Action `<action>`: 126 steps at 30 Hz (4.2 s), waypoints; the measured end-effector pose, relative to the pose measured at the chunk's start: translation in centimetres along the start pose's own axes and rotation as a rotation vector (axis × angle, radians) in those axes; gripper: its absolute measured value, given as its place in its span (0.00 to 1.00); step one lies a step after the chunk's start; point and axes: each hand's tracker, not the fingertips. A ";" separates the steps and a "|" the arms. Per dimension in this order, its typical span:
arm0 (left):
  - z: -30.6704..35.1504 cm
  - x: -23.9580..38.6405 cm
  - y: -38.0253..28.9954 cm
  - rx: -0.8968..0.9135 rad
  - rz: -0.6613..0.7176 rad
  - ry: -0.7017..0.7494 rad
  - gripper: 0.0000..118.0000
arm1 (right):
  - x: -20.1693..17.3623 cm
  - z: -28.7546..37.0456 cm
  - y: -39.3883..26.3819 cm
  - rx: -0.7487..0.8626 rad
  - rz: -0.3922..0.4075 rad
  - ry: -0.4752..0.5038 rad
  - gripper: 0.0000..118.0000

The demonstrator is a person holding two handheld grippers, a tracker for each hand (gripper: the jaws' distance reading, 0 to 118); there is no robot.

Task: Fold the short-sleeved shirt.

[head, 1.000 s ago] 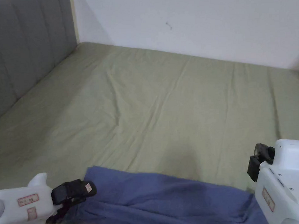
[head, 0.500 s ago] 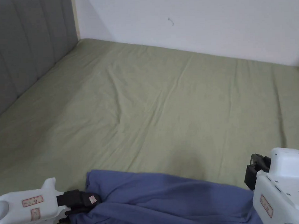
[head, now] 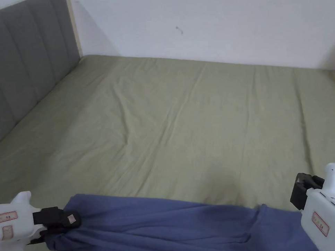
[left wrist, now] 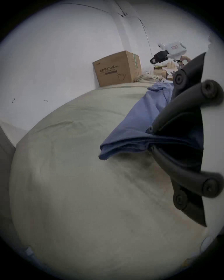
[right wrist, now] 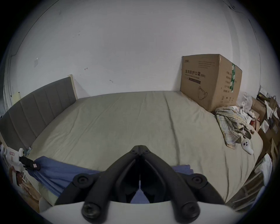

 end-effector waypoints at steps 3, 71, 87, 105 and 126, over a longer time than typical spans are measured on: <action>0.8 1.7 -0.3 0.018 -0.024 0.015 0.06 | 1.0 0.2 -0.4 -0.007 -0.020 -0.006 0.01; -15.6 25.0 -17.6 -0.317 -0.520 -0.195 0.04 | 10.2 2.5 -2.4 -0.058 -0.192 -0.052 0.01; -7.2 9.4 -8.9 -0.123 -0.161 -0.149 0.32 | 5.8 1.2 -2.2 -0.097 -0.090 -0.009 0.01; -15.6 6.4 -7.4 -0.262 0.079 -0.341 0.06 | 3.0 -0.8 -0.8 -0.128 0.026 -0.012 0.01; -4.3 9.9 -3.5 -0.126 -0.209 0.003 0.06 | 2.9 -0.3 -1.3 -0.129 0.005 0.030 0.01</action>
